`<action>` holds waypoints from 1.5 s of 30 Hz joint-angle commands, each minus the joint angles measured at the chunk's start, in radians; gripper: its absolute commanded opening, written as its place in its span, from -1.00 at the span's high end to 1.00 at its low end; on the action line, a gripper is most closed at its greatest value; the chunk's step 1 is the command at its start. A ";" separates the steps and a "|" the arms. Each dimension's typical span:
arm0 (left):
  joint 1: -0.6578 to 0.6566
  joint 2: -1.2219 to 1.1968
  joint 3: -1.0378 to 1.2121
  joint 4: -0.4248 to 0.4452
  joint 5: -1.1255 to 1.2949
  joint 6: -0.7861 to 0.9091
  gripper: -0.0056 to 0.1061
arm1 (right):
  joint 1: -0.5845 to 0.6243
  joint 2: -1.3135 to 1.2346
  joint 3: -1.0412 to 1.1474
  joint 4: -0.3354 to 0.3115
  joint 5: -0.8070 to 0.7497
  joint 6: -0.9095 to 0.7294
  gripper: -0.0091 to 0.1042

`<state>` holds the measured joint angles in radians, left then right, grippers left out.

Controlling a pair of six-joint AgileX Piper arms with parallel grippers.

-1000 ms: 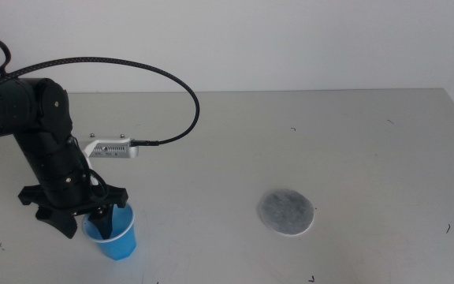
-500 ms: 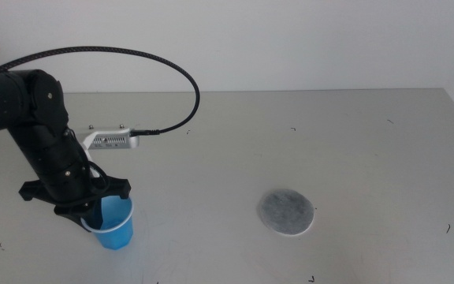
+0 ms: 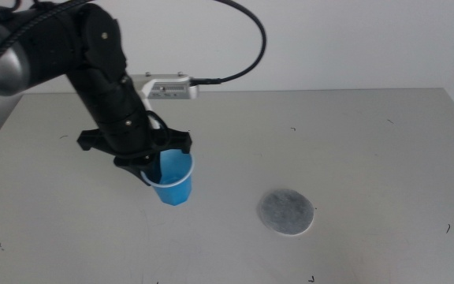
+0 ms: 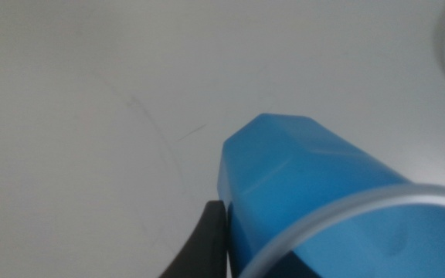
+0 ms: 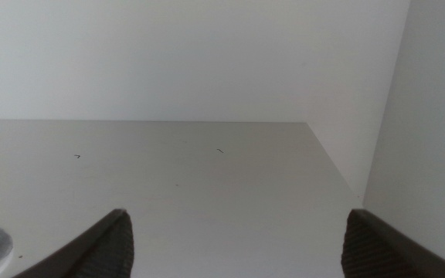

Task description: Place an empty cup on a cup mat.

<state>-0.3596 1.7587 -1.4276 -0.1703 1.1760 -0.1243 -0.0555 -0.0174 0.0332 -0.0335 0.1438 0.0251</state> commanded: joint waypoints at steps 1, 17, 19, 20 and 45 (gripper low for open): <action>-0.056 0.000 -0.099 0.005 0.039 -0.038 0.90 | 0.002 -0.019 -0.012 -0.009 -0.078 -0.008 -0.82; -0.317 0.357 -0.565 -0.005 0.136 -0.077 0.90 | 0.002 -0.019 -0.012 -0.009 -0.078 -0.008 -0.82; -0.328 0.388 -0.599 -0.007 0.136 -0.078 0.90 | 0.002 -0.019 -0.012 -0.009 -0.078 -0.008 -0.82; -0.331 0.404 -0.611 -0.007 0.136 -0.080 0.90 | 0.002 -0.019 -0.012 -0.009 -0.078 -0.008 -0.82; -0.331 0.457 -0.631 -0.005 0.135 -0.021 -0.47 | 0.002 -0.019 -0.012 -0.009 -0.078 -0.008 -0.82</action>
<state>-0.6898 2.2892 -2.0231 -0.1625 1.2257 -0.1509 -0.0555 -0.0174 0.0332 -0.0335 0.1438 0.0251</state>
